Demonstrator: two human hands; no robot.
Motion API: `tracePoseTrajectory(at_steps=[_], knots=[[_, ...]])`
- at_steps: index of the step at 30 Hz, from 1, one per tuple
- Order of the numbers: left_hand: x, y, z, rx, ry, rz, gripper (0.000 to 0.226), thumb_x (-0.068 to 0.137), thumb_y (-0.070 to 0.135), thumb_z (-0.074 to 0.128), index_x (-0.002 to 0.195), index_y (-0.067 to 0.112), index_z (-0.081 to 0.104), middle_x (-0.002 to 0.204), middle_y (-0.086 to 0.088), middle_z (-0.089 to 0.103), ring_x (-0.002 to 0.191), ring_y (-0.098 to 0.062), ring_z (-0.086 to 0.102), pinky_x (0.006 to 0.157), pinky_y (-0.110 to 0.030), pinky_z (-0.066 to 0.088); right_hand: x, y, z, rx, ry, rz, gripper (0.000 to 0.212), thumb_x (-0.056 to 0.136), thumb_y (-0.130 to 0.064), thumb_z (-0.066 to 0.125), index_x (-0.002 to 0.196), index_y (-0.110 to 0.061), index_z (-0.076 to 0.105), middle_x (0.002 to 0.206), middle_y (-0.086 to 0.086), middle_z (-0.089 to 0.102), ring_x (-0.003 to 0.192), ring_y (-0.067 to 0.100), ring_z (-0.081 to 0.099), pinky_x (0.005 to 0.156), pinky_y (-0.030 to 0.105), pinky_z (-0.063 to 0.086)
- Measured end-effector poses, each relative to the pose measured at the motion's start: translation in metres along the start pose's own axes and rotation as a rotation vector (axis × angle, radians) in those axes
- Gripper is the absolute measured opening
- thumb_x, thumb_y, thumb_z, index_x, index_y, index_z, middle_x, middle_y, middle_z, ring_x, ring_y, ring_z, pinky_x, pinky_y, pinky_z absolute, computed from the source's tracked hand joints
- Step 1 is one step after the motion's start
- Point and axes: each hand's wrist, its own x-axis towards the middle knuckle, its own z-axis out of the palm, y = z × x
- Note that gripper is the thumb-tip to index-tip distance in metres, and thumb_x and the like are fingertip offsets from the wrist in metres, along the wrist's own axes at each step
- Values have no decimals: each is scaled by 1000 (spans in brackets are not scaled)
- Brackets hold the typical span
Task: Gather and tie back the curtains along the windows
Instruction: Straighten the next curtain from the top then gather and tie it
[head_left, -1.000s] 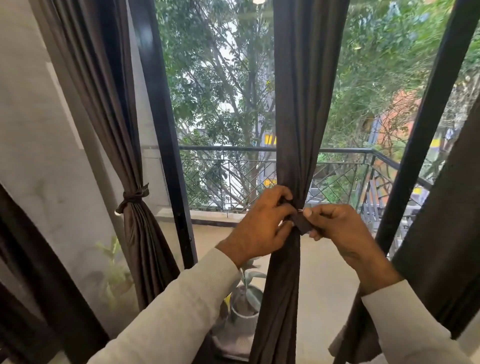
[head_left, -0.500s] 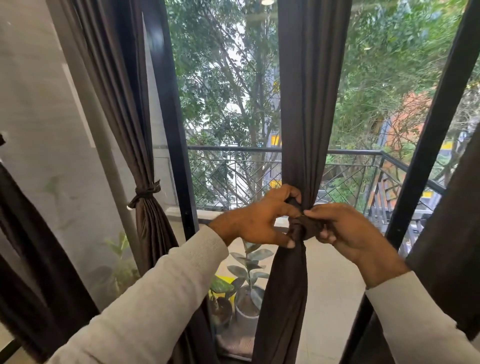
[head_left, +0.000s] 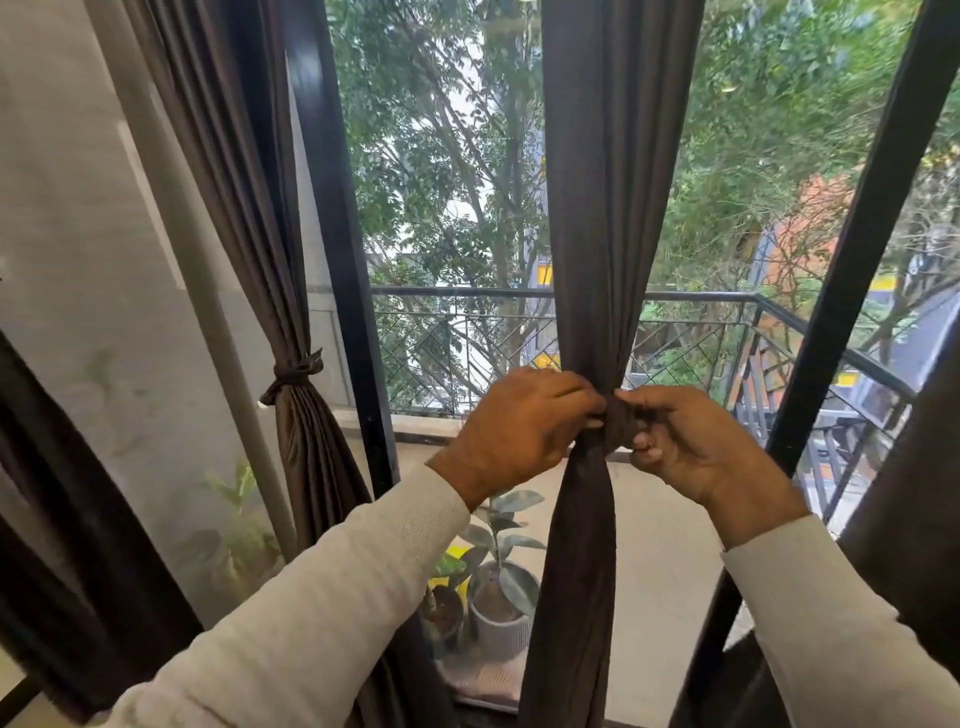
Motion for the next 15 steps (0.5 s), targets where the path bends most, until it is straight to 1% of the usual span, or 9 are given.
tracePoseTrajectory(at_steps=[2,4,6,8,11,13,15], knots=[[-9,2,6,123,54,36,11,99,14,72,108,14,78,113,-8,74,91,-30,69,69,-41,56,-4,1,-1,-20,1,-16,9,93,-12,67,89,-5,61,72,12,51,46,13,40,38,19,30],[-17,1,9,187,95,56,11,99,14,71,105,15,80,114,-9,72,90,-28,65,65,-38,53,-8,2,-4,-39,10,-16,13,93,-12,70,99,-1,66,78,15,57,48,13,45,40,19,33],[-22,3,8,211,124,100,11,99,12,70,104,14,81,112,-9,72,89,-28,60,64,-36,46,-12,0,-5,-60,17,-10,10,93,-10,70,95,-1,69,79,15,59,50,14,48,41,18,37],[-23,3,7,187,134,131,12,101,9,68,102,12,80,107,-8,73,86,-28,56,64,-37,43,-15,-2,-4,-93,14,-17,7,91,-9,70,88,-3,68,78,14,60,51,14,50,40,18,40],[-21,3,5,122,76,122,11,99,6,66,98,9,76,96,-7,71,83,-29,58,62,-41,46,-18,-7,2,-180,-15,-40,8,91,-10,70,84,-8,68,79,12,63,54,15,52,43,20,42],[-22,2,0,68,46,101,9,97,6,64,99,8,73,94,-8,70,83,-29,59,65,-40,47,-21,-11,6,-257,-26,-58,8,94,-10,69,86,-9,69,81,11,64,58,16,55,47,22,44],[-25,-1,-2,-8,17,59,13,96,10,60,101,8,72,95,-9,70,85,-30,61,69,-41,49,-26,-15,11,-407,-15,-111,9,97,-9,67,90,-5,71,78,12,67,60,16,59,48,23,45]])
